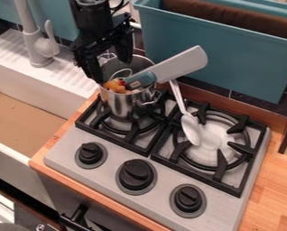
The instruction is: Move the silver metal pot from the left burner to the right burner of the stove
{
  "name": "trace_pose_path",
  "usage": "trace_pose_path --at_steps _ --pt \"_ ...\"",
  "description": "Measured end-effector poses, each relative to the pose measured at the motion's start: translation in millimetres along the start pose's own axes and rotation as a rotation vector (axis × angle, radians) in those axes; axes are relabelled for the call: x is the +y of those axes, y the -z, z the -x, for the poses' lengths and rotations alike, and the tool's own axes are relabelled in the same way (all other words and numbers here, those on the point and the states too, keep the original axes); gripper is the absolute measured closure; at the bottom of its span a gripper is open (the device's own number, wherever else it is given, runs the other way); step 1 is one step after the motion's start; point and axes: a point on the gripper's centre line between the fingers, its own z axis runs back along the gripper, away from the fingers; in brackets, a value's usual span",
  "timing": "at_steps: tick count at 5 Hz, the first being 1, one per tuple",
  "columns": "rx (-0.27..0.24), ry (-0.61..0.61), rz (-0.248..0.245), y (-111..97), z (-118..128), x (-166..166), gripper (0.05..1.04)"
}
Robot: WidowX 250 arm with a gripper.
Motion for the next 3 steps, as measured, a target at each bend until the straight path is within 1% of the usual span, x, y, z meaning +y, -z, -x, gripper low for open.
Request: trace_pose_path --at_steps 1,2,3 --pt "0.021 -0.002 -0.027 9.6 3.0 4.5 0.085" --pt "0.035 -0.016 -0.001 14.6 -0.8 10.1 0.085" --pt "0.026 -0.038 0.029 11.1 -10.7 17.0 0.085"
